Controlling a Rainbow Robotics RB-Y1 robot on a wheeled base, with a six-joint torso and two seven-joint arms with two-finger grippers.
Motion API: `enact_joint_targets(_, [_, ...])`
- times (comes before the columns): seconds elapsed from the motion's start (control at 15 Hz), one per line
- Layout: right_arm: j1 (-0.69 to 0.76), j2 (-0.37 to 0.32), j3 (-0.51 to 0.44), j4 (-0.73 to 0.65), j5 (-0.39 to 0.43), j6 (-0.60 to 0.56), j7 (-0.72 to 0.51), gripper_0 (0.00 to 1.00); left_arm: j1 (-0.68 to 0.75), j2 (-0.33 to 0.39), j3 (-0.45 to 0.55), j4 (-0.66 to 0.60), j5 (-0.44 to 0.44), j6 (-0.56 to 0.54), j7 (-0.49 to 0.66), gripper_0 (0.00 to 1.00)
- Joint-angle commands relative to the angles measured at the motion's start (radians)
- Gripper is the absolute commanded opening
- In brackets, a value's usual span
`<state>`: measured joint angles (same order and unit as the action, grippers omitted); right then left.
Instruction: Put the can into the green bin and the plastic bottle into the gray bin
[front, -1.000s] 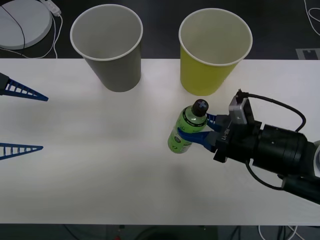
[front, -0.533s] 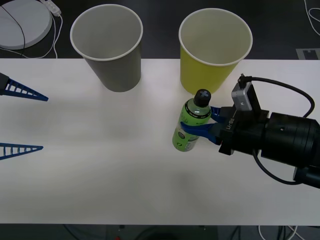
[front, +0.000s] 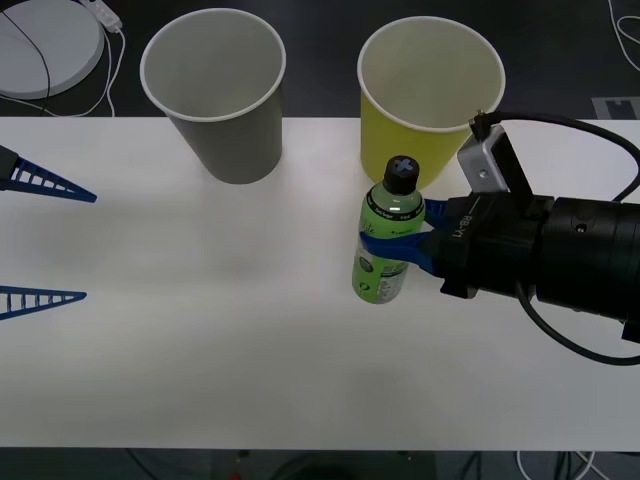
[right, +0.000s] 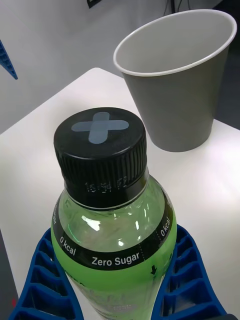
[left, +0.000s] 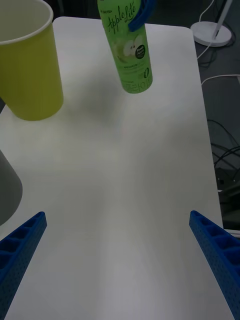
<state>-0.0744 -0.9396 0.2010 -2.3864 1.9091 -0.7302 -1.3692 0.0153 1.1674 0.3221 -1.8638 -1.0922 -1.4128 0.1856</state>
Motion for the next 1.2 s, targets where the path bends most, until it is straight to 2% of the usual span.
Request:
enact_joint_targets(0.07, [-0.045,0.045,-0.045,-0.014,0.033,-0.118,-0.036,0.0,0.0,0.0,0.0,0.0,0.0,0.0,0.0,1.0])
enact_joint_targets(0.27, [-0.101,0.082,-0.094,-0.014,0.039,-0.242,-0.09,0.0,0.0,0.0,0.0,0.0,0.0,0.0,0.0,1.0])
enact_joint_targets(0.67, [-0.212,0.145,-0.183,-0.016,0.045,-0.485,-0.117,0.0,0.0,0.0,0.0,0.0,0.0,0.0,0.0,1.0])
enact_joint_targets(0.73, [-0.231,0.15,-0.184,-0.025,0.045,-0.517,-0.18,0.0,0.0,0.0,0.0,0.0,0.0,0.0,0.0,1.0])
enact_joint_targets(0.87, [-0.262,0.163,-0.203,-0.043,0.053,-0.581,-0.191,0.0,0.0,0.0,0.0,0.0,0.0,0.0,0.0,1.0])
enact_joint_targets(1.2, [-0.278,0.193,-0.203,-0.074,0.083,-0.581,-0.191,0.0,0.0,0.0,0.0,0.0,0.0,0.0,0.0,1.0])
